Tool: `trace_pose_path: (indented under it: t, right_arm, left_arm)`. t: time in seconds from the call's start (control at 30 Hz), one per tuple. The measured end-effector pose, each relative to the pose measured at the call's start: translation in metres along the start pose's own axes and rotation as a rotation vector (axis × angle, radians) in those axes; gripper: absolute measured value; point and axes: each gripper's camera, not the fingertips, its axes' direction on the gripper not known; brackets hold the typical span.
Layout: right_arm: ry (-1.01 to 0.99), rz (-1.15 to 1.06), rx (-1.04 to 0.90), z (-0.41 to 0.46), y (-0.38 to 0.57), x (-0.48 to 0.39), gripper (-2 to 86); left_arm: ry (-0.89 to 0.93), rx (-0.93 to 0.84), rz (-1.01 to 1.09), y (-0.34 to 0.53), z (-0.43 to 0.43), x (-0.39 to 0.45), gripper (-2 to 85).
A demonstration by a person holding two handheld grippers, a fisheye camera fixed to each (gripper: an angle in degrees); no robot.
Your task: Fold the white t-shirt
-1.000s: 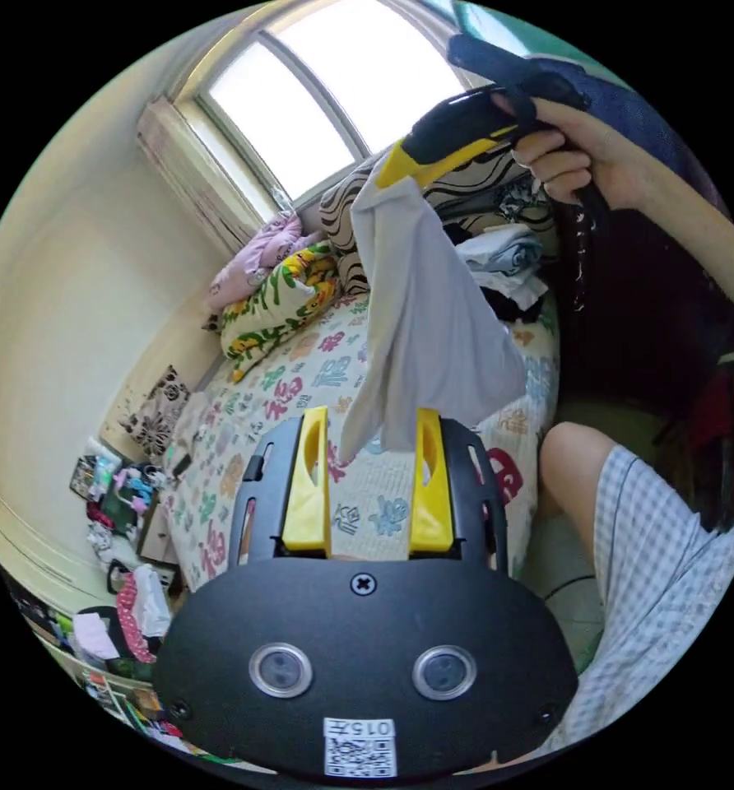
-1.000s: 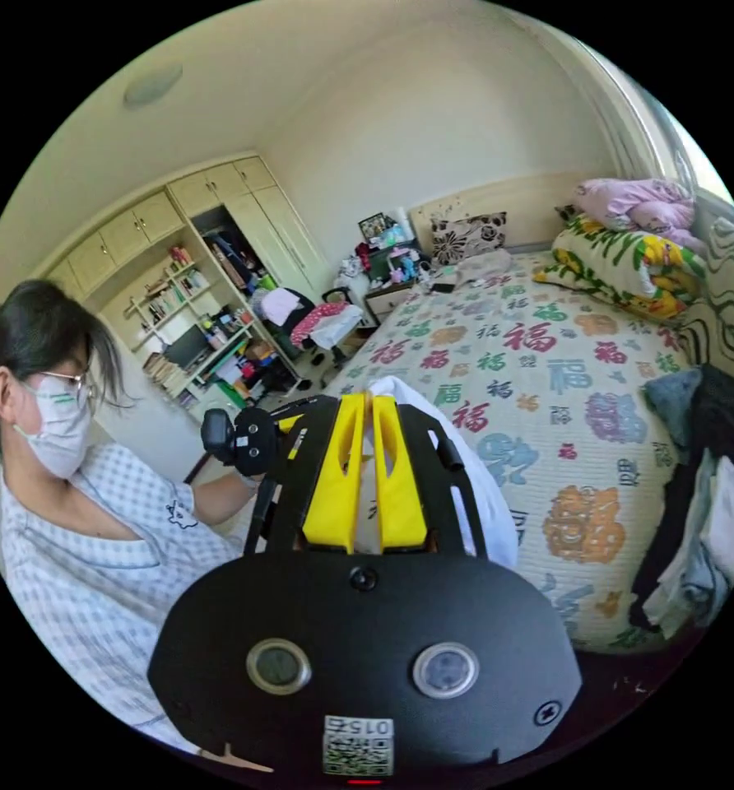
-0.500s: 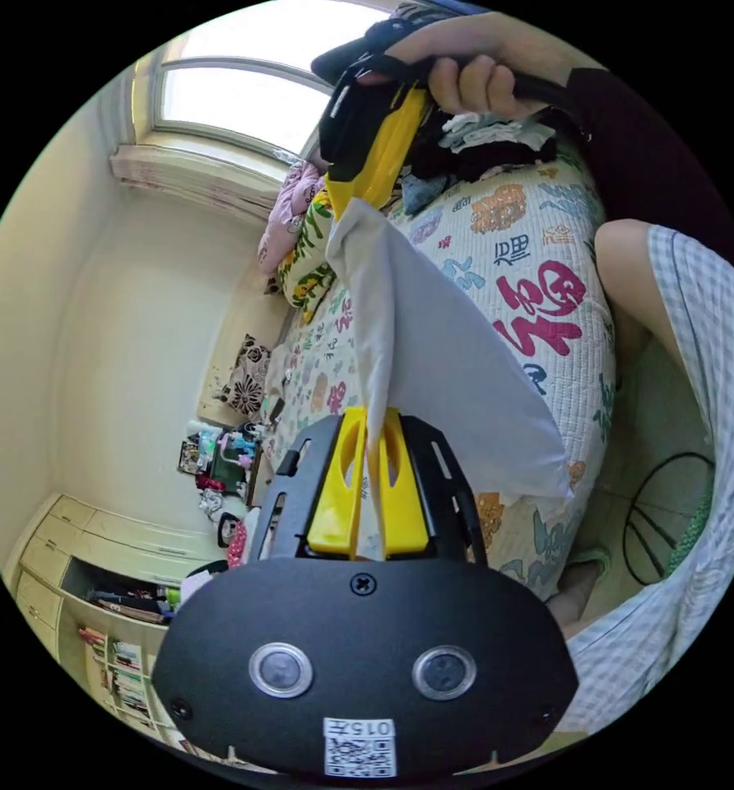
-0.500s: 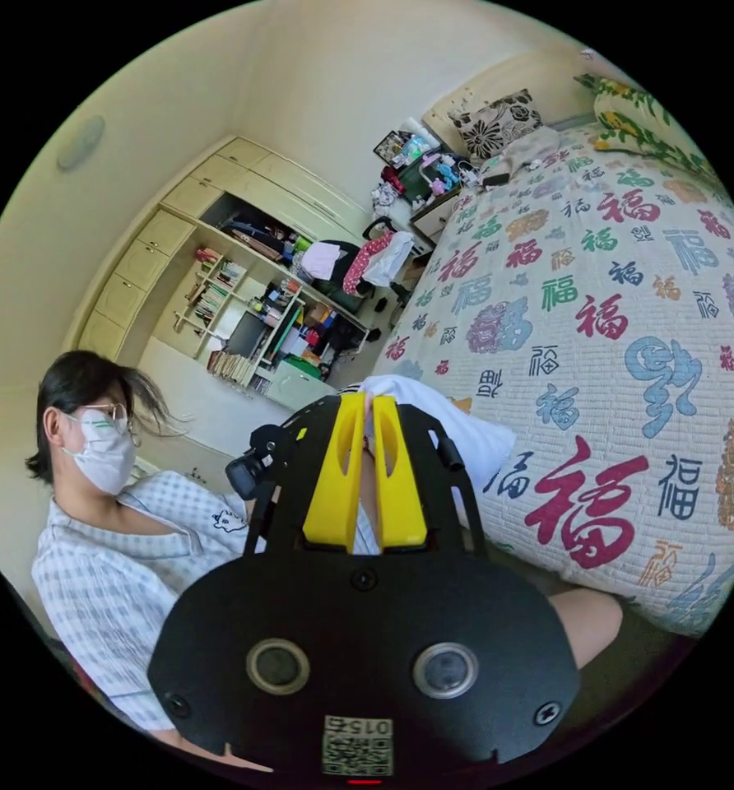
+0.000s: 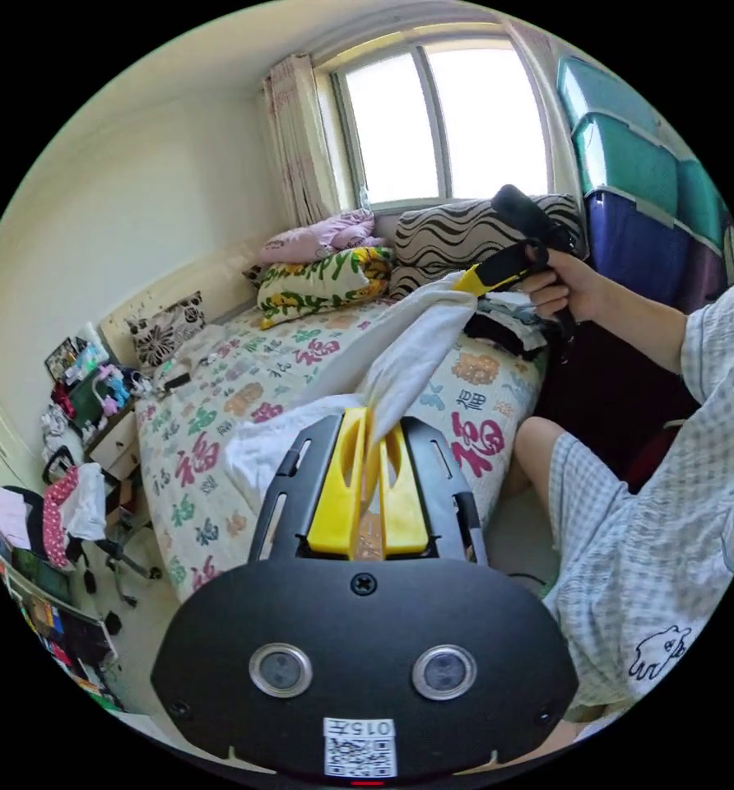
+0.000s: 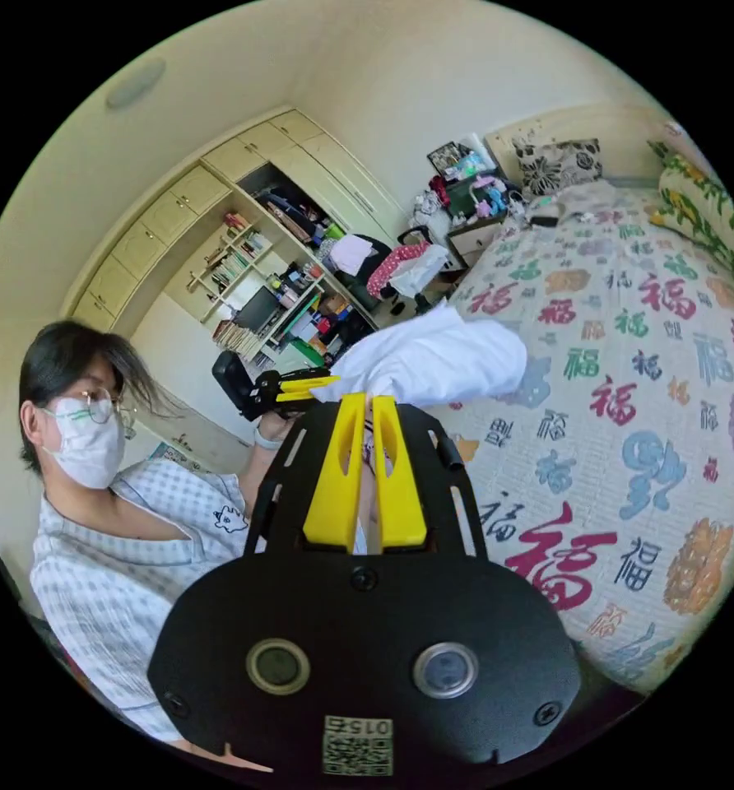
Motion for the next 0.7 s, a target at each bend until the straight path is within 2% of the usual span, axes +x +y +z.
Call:
trace_pose_path:
  t: [0.03,0.1,0.17,0.2,0.27,0.4,0.5,0.6,0.7]
  right_arm:
    - [0.017,0.053,-0.030,0.012,0.010,0.016,0.4]
    - [0.059,0.293,-0.208,0.066,0.051,0.086,0.6]
    - [0.025,0.407,-0.242,0.090,0.076,0.119,0.8]
    - [0.034,0.408,-0.207,0.094,0.083,0.125,1.2]
    - [0.099,0.351,-0.162,0.097,0.078,0.124,2.2]
    - [0.290,0.193,-0.184,0.129,0.026,0.123,9.0]
    - [0.397,0.128,-0.317,0.185,-0.012,0.140,10.7]
    - [0.418,0.179,-0.453,0.237,-0.027,0.173,7.0]
    - [0.372,0.192,-0.450,0.240,-0.027,0.194,1.5]
  left_arm:
    - [0.020,-0.031,-0.026,0.011,0.012,-0.002,0.0]
    - [0.126,-0.194,-0.139,0.055,0.074,-0.012,0.3]
    - [0.229,-0.343,-0.250,0.088,0.114,-0.027,0.6]
    - [0.281,-0.406,-0.318,0.108,0.125,-0.037,0.8]
    - [0.342,-0.367,-0.409,0.127,0.117,-0.058,1.5]
    - [0.185,-0.243,-0.612,0.143,0.082,-0.136,4.9]
    - [0.129,-0.292,-0.686,0.144,0.092,-0.185,8.0]
    - [0.192,-0.379,-0.743,0.152,0.123,-0.215,7.7]
    - [0.211,-0.427,-0.702,0.156,0.135,-0.229,4.0]
